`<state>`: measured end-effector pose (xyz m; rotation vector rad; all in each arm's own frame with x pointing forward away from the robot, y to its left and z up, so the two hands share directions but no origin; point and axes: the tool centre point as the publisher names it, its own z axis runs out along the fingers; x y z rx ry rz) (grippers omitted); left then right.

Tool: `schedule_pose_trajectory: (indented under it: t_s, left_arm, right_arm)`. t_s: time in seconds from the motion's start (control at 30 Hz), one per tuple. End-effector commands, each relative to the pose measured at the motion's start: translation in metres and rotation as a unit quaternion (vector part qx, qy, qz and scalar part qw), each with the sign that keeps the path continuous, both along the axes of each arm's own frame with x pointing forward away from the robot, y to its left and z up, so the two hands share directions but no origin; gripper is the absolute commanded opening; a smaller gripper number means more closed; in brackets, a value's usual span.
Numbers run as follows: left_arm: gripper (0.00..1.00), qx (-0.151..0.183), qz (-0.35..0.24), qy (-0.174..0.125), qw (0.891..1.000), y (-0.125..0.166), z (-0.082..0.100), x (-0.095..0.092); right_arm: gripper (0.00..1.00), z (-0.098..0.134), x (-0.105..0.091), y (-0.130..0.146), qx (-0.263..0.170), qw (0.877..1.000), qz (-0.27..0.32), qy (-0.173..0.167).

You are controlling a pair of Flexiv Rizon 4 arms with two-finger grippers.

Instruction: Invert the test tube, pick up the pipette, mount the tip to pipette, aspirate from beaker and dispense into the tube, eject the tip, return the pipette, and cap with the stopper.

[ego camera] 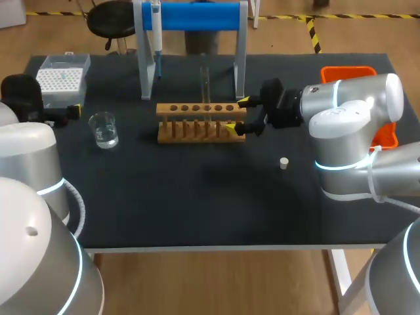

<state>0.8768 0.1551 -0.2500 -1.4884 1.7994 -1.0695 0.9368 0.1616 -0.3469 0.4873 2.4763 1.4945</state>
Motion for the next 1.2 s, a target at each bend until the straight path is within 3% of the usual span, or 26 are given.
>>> schedule_pose_trajectory:
  t_s: [0.03, 0.53, 0.93, 1.2]
  left_arm:
    - [1.00, 0.005, 0.015, -0.015, 1.000, -0.005, -0.006, 0.001]
    - [1.00, 0.005, 0.015, -0.015, 1.000, -0.005, -0.006, 0.001]
    - [1.00, 0.016, 0.030, 0.001, 0.999, 0.059, -0.024, 0.051]
    - [1.00, 0.015, 0.044, -0.001, 0.999, 0.081, -0.035, 0.083]
  right_arm:
    - [1.00, -0.001, -0.001, 0.000, 0.000, 1.000, -0.001, -0.001]
    - [1.00, -0.001, -0.001, 0.000, 0.000, 1.000, -0.001, -0.001]
    - [1.00, -0.001, -0.001, 0.000, 0.000, 1.000, -0.001, -0.001]
    - [1.00, -0.001, -0.001, 0.000, 0.000, 1.000, -0.001, -0.001]
